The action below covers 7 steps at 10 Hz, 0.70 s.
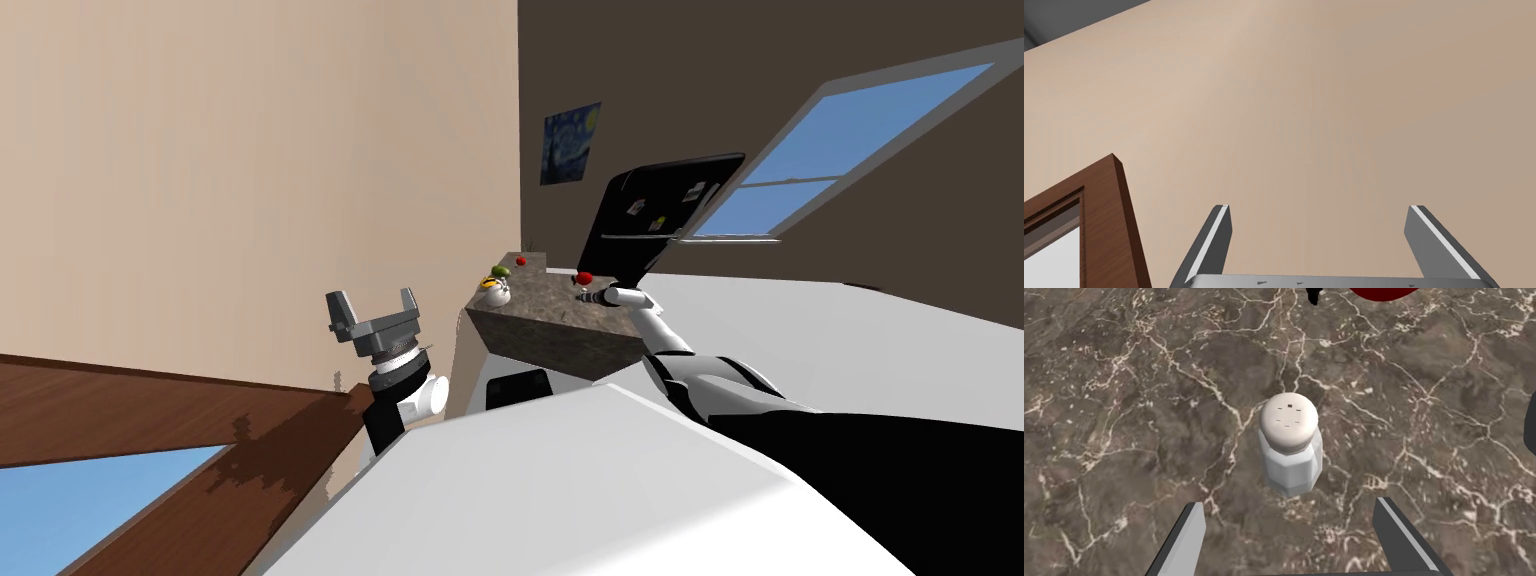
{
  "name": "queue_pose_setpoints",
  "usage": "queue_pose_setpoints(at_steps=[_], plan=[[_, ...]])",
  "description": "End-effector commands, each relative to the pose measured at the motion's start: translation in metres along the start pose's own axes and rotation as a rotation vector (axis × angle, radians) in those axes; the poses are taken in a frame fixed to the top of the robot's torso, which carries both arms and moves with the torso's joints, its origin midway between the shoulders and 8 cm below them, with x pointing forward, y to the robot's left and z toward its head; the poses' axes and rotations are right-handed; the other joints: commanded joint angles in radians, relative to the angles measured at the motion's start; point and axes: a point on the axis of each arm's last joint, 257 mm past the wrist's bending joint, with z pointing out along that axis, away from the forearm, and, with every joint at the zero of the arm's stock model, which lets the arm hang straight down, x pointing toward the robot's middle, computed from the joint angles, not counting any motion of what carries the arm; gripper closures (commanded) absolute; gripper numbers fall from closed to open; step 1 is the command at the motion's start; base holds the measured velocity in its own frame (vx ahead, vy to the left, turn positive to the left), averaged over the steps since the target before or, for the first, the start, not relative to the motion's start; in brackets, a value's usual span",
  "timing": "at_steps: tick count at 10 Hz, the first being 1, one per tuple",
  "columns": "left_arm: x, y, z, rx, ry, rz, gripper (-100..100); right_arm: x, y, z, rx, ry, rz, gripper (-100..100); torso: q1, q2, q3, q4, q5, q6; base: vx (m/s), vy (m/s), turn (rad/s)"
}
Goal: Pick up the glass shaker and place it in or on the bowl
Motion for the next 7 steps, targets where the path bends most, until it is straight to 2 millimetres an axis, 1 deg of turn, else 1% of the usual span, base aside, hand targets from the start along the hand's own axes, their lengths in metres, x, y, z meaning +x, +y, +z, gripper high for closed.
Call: queue_pose_setpoints(at_steps=[1, 5, 6, 7], plan=[[0.0, 0.0, 0.0, 0.0, 0.0, 0.0, 0, -0.004, 0.016, -0.006, -0.024, -0.028, 0.021, -100, 0.0, 0.0, 0.0, 0.0, 0.0, 0.0, 0.057, 0.077, 0.011], [0.0, 0.0, 0.0, 0.0, 0.0, 0.0, 0, -0.005, 0.047, -0.024, -0.069, -0.077, 0.075, -100, -0.006, 0.0, 0.0, 0.0, -0.001, 0.0, 0.066, 0.037, 0.047], [0.0, 0.0, 0.0, 0.0, 0.0, 0.0, 0, -0.003, 0.051, -0.028, -0.073, -0.082, 0.089, -100, -0.006, -0.001, 0.0, 0.0, -0.001, 0.0, 0.088, 0.002, 0.082], [0.0, 0.0, 0.0, 0.0, 0.0, 0.0, 0, -0.004, 0.049, -0.026, -0.069, -0.076, 0.079, -100, -0.008, -0.001, -0.001, 0.0, -0.002, 0.0, 0.04, -0.006, 0.019]])
